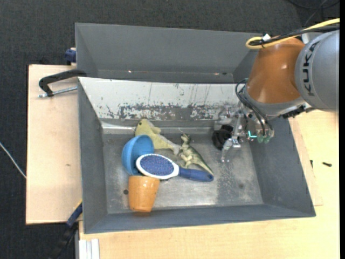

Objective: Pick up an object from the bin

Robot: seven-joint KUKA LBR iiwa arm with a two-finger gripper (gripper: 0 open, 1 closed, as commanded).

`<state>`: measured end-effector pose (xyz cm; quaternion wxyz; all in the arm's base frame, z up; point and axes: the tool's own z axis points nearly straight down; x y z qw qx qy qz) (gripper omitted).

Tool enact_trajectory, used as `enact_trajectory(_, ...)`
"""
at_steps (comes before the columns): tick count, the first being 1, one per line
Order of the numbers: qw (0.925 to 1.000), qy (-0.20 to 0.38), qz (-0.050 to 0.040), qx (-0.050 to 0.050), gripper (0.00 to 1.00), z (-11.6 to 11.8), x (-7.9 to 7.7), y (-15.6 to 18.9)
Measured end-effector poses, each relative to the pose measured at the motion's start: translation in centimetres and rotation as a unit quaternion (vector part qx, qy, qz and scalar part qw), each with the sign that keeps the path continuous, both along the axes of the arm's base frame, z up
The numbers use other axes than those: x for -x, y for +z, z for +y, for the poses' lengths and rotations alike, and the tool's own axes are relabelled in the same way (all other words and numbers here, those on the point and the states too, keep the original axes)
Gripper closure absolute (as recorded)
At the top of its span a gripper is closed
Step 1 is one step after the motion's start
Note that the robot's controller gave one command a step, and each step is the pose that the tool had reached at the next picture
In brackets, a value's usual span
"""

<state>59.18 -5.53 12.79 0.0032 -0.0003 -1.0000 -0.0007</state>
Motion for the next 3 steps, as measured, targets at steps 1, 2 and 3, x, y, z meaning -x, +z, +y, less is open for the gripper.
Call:
enact_trajectory(1,0.9981,0.061,-0.0010,-0.002,0.00,9.91,5.94,-1.91)
enact_trajectory(2,0.9983,0.058,-0.0043,0.000,1.00,9.46,5.67,-1.76)
enact_trajectory(3,0.9983,0.057,-0.0037,0.000,0.00,9.42,5.71,-1.80)
